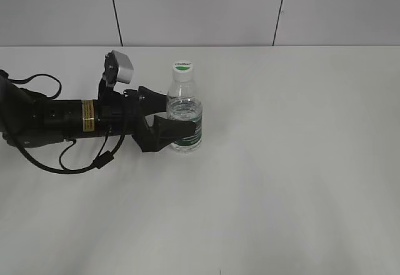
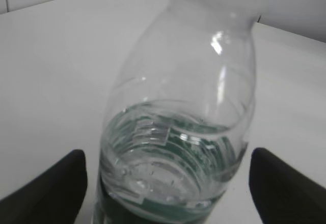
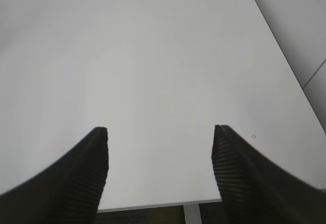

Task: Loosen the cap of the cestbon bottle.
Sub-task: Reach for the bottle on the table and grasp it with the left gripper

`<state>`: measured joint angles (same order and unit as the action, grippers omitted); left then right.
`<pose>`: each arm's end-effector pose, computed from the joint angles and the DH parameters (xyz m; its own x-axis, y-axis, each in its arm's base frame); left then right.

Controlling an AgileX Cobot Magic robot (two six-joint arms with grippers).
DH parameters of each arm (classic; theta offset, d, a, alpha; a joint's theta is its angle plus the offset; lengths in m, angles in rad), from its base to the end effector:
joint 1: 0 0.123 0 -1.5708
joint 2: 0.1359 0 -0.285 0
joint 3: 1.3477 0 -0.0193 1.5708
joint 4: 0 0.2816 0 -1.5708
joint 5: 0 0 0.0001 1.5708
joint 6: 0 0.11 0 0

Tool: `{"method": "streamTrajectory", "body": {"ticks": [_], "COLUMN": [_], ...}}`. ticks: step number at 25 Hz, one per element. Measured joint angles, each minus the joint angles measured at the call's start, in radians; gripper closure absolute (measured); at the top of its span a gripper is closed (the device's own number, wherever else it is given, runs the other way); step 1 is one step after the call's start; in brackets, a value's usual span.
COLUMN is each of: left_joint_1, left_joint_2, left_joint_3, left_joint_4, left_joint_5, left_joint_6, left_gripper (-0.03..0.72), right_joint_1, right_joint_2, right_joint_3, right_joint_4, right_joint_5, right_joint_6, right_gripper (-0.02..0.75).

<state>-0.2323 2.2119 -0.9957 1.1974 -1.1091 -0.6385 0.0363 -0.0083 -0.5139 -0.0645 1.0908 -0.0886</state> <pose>0.3595 -0.1792 0.0509 -0.2772 0.1844 -0.9429 0.9189 0.3376 -0.2041 0.0347 -0.0050 0.2854 -0.4604 -0.1347 -0.8774 -0.0402 0.9906 -0.1310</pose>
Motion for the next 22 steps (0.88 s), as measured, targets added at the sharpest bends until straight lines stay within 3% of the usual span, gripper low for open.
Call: {"method": "streamTrajectory", "body": {"ticks": [11, 22], "left_joint_1": [-0.020, -0.020], "left_joint_2": [0.032, 0.129], "left_joint_3": [-0.069, -0.141], "left_joint_4": [-0.001, 0.049], "left_joint_5": [0.041, -0.045], "left_joint_6": [0.005, -0.030], "left_gripper": [0.111, 0.142], "right_joint_1": [0.000, 0.000], "right_joint_2": [0.000, 0.000], "right_joint_3": [0.000, 0.000], "right_joint_4": [0.000, 0.000], "right_joint_5": [0.000, 0.000], "right_joint_6": [0.000, 0.000], "right_gripper": [0.248, 0.248]}}
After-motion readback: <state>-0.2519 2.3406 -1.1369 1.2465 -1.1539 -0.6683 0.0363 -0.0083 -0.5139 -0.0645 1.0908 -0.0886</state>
